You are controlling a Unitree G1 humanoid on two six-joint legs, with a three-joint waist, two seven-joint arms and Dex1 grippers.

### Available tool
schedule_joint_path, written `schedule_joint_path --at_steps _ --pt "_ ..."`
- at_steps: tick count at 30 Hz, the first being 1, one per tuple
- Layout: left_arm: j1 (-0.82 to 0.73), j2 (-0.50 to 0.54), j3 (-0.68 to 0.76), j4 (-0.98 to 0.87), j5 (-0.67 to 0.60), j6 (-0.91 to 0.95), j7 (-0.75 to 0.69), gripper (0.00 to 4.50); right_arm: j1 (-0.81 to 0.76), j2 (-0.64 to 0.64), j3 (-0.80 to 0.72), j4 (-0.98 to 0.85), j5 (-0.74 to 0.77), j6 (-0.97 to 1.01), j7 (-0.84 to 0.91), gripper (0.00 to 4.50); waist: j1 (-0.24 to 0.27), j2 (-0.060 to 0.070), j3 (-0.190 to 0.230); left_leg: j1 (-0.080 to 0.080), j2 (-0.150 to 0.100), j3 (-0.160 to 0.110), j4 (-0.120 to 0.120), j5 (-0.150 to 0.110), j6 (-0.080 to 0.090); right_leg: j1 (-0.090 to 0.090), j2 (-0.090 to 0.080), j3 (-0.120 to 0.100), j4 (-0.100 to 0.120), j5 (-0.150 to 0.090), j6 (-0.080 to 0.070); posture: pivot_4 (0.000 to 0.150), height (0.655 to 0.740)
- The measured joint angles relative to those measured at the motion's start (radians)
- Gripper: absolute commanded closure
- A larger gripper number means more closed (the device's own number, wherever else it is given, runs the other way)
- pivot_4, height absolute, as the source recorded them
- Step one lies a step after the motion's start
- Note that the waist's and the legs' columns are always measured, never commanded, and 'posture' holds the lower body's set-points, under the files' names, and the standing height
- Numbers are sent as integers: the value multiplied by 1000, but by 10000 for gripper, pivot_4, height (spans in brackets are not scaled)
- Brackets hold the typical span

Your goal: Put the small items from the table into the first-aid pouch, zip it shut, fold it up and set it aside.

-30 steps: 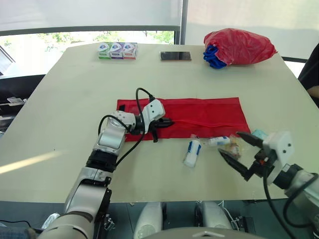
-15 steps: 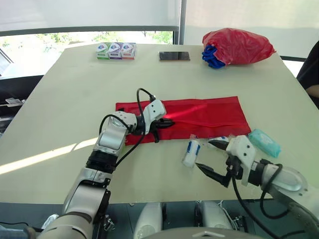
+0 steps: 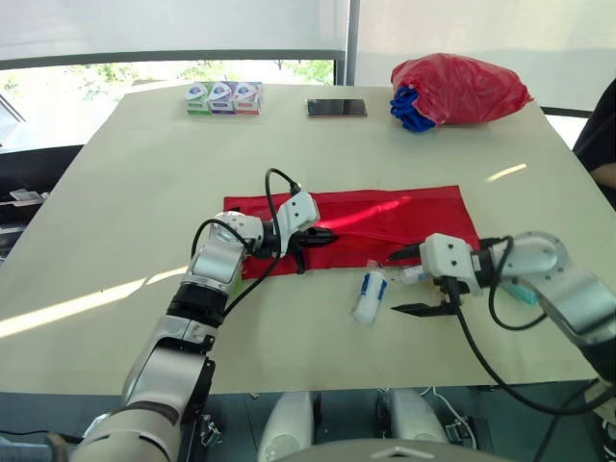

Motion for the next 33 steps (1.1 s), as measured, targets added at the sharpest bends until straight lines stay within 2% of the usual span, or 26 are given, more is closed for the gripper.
schedule_joint_path --at_steps 5,10,17,20,21,23,24,25,27,33 --pt "-5 2 -7 14 0 -23 -9 44662 -185 81 109 188 -114 -108 157 0 -1 0 0 0 0 0 0 2 -3 0 0 0 0 0 0 1500 7400" --pt "-5 1 -8 15 -1 -32 -7 44662 -299 173 201 371 -236 -230 241 0 0 0 0 0 0 0 0 2 -3 -1 0 0 0 0 0 1500 7400" --pt "-5 0 -8 16 -1 -36 4 44662 -334 264 229 490 -321 -333 290 0 -1 1 0 0 0 0 1 2 -4 -1 0 0 1 0 0 1500 7400" --pt "-5 -1 -8 16 -1 -37 10 45000 -332 268 229 488 -325 -335 303 7919 -2 1 1 0 0 0 1 2 -4 -1 0 0 1 0 0 1500 7400" --pt "-5 -1 -8 16 -1 -38 10 45000 -327 267 226 482 -325 -330 304 15244 -1 1 1 0 0 0 1 2 -4 -1 0 0 1 0 0 1500 7400" --pt "-5 -2 -8 16 -1 -39 11 45000 -315 266 221 468 -322 -311 304 19545 -1 1 1 0 0 0 1 2 -4 -1 0 0 1 0 0 1500 7400" --pt "-5 -6 -8 23 -2 -42 11 45000 -270 259 191 405 -294 -245 299 24719 1 1 1 -1 0 0 1 2 -4 -1 0 0 1 0 0 1500 7400" --pt "-5 -6 -8 24 -2 -42 11 45000 -267 259 188 400 -291 -240 298 26814 1 1 1 -1 0 0 1 2 -4 -1 0 0 1 0 0 1500 7400" --pt "-6 -10 -9 30 -4 -45 11 45000 -212 238 143 305 -254 -140 282 34363 3 1 1 -1 0 -1 1 2 -4 -1 -1 -1 1 0 0 1500 7400" --pt "-7 -11 -11 50 -4 -58 10 45000 -122 217 15 55 -154 171 164 34363 0 1 1 -1 0 -1 1 2 -3 -1 -1 -1 2 0 0 1500 7400"
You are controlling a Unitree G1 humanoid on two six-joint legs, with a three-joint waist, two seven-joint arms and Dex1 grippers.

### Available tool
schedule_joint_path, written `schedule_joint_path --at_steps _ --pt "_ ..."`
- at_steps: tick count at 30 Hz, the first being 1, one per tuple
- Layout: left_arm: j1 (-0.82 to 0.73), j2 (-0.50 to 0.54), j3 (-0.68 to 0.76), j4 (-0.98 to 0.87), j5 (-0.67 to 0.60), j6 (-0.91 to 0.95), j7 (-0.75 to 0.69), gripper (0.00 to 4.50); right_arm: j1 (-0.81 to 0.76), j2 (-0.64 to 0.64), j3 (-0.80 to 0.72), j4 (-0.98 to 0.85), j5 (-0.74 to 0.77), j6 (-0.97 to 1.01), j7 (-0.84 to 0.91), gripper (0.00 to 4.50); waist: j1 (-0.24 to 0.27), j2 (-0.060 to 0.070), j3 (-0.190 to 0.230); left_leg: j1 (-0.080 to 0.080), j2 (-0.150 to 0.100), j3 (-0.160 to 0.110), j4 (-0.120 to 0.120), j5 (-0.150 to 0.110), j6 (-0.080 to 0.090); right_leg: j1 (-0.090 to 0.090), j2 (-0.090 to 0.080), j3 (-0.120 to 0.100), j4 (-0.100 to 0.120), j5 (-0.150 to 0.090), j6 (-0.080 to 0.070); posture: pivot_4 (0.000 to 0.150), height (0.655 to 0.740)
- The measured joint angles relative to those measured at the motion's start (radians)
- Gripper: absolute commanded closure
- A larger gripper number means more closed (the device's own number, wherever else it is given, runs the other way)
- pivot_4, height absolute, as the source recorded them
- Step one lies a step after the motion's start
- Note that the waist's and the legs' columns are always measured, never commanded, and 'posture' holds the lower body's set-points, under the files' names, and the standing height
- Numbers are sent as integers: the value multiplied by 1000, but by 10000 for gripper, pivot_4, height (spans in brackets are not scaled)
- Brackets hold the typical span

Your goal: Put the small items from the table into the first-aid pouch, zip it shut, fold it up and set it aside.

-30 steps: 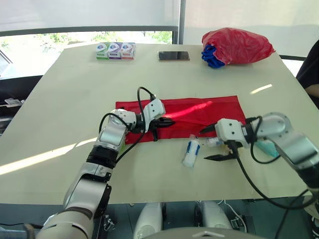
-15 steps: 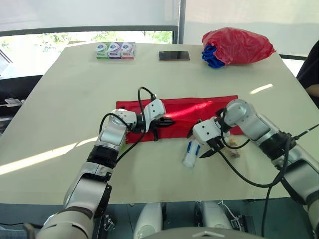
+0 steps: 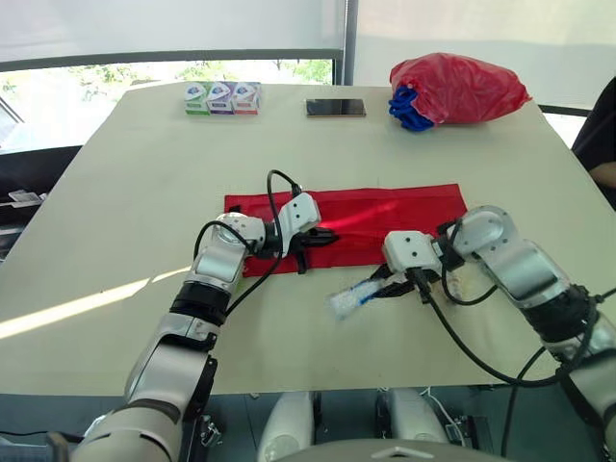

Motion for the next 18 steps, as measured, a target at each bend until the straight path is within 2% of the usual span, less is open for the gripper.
schedule_joint_path --at_steps 6,14,18 --pt "-1 -9 -3 5 -5 -3 1 45000 77 23 -117 -142 37 307 -223 34363 4 0 0 -1 0 0 0 0 0 0 -1 0 0 0 0 1500 7400" --pt "-1 -25 0 5 -29 19 5 45000 110 40 -99 -200 -38 543 -505 34363 4 0 0 -1 -1 0 0 0 0 0 -1 0 0 0 0 1500 7400" --pt "-1 -33 0 3 -31 35 6 45000 91 108 -75 -200 -51 677 -614 34363 -1 0 0 0 -1 0 0 0 0 0 0 0 0 0 0 1500 7400"
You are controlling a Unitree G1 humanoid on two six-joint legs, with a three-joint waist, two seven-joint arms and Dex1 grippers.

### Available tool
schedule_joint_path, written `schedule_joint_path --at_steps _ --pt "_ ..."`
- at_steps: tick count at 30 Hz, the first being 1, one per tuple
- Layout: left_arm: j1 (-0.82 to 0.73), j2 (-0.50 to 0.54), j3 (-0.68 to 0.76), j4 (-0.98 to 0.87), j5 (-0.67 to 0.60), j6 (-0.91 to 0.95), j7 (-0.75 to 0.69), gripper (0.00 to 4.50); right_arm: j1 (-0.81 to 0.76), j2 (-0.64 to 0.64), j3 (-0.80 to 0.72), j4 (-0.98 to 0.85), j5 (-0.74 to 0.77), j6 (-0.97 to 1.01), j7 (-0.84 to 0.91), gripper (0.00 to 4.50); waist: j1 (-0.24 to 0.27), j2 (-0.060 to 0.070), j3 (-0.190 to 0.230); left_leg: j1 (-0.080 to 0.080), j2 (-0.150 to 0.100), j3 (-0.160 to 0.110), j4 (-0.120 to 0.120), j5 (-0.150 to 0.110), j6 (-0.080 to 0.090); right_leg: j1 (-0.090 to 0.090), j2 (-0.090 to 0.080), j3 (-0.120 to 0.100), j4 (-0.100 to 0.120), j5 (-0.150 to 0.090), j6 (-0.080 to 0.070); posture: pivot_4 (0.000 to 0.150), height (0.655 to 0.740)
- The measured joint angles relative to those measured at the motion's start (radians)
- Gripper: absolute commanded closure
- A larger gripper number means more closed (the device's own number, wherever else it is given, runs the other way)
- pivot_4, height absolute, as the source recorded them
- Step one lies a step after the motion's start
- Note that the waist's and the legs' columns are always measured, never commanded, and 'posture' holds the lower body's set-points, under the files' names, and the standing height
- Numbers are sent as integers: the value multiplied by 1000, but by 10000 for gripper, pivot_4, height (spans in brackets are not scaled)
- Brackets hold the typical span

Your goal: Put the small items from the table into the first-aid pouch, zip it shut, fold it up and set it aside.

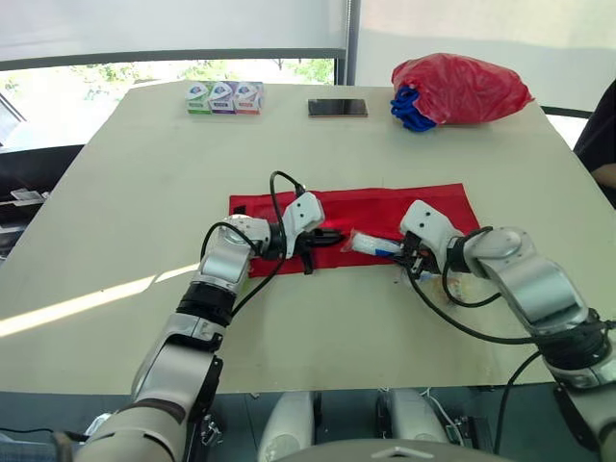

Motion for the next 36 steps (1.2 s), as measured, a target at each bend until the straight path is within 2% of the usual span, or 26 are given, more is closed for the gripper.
schedule_joint_path --at_steps 5,9,17,24,27,32,36 --pt "0 -6 0 -11 -7 21 9 45000 -13 31 21 -1 7 81 -67 34363 1 0 0 0 0 0 0 0 0 0 0 0 0 0 0 1500 7400" --pt "3 -4 9 -43 -21 40 14 45000 -16 147 -13 10 7 171 -177 34363 -1 0 0 0 0 0 0 0 0 0 0 0 0 0 0 1500 7400" --pt "11 -5 19 -79 -28 62 19 45000 -66 242 -51 61 22 258 -279 34363 -2 0 0 0 0 0 0 0 0 0 0 0 0 0 0 1500 7400" --pt "10 -21 20 -82 -29 66 20 45000 -93 73 60 23 57 235 -244 34363 0 0 0 0 -1 0 -1 0 0 0 0 0 -1 0 0 1500 7400" --pt "10 -23 20 -82 -31 66 20 45000 -97 37 84 13 66 228 -239 34363 -2 0 0 0 -1 0 -1 0 1 0 0 0 -1 0 0 1500 7400" --pt "10 -26 20 -83 -38 69 19 45000 -106 26 94 14 82 228 -245 34363 -1 0 0 0 -1 0 -1 -2 3 0 0 0 -1 0 0 1500 7400" --pt "23 -22 16 -115 -38 70 12 45000 -106 85 61 32 94 245 -269 34363 -2 0 0 0 0 0 -1 -2 3 0 0 0 -1 0 0 1500 7400"
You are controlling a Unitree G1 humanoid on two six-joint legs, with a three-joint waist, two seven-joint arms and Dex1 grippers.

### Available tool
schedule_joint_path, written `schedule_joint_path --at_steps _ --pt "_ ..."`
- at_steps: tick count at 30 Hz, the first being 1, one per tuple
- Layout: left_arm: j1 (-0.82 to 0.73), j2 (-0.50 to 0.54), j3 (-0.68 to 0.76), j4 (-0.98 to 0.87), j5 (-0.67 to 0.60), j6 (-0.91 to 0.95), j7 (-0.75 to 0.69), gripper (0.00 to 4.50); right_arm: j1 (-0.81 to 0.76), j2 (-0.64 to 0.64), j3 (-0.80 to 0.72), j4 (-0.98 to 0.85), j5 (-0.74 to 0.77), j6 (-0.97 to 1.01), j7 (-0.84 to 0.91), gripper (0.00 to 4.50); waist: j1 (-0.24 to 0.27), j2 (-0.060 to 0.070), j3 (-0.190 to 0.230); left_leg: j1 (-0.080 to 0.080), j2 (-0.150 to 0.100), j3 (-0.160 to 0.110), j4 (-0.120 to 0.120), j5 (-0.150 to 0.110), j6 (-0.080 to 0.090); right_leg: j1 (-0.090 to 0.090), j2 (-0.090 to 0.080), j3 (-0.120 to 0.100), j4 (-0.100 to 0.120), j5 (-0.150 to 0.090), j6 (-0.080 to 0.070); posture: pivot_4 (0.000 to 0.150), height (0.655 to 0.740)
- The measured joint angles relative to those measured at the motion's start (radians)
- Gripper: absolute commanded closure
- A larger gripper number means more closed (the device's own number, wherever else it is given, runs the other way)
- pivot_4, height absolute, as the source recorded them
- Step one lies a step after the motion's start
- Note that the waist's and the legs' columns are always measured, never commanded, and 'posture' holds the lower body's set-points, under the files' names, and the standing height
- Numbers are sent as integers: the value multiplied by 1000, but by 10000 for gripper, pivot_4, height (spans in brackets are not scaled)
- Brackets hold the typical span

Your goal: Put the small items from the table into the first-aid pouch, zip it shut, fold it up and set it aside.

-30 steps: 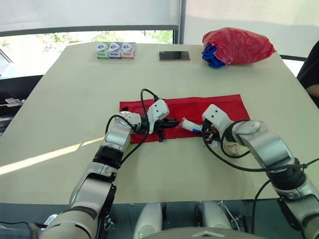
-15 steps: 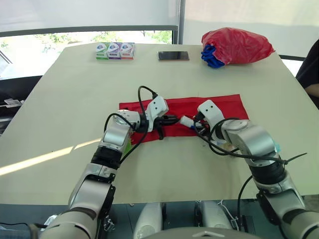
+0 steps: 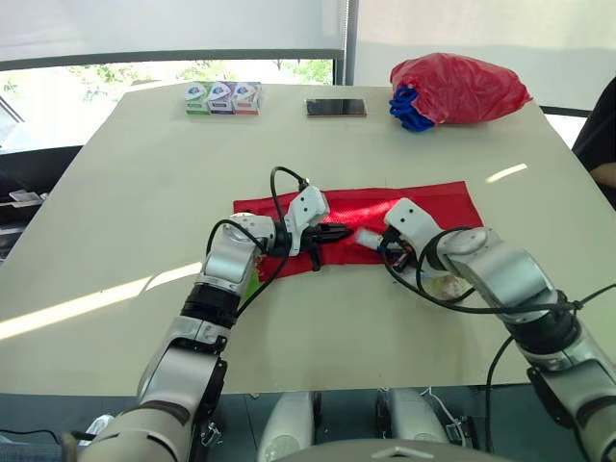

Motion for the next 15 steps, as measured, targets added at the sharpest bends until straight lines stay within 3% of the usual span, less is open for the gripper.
schedule_joint_path --at_steps 15 --pt "31 -9 -31 -51 0 5 -2 45000 1 306 -260 31 50 138 -121 34363 0 0 0 0 0 0 -1 1 -2 -1 0 0 0 0 0 1500 7400"
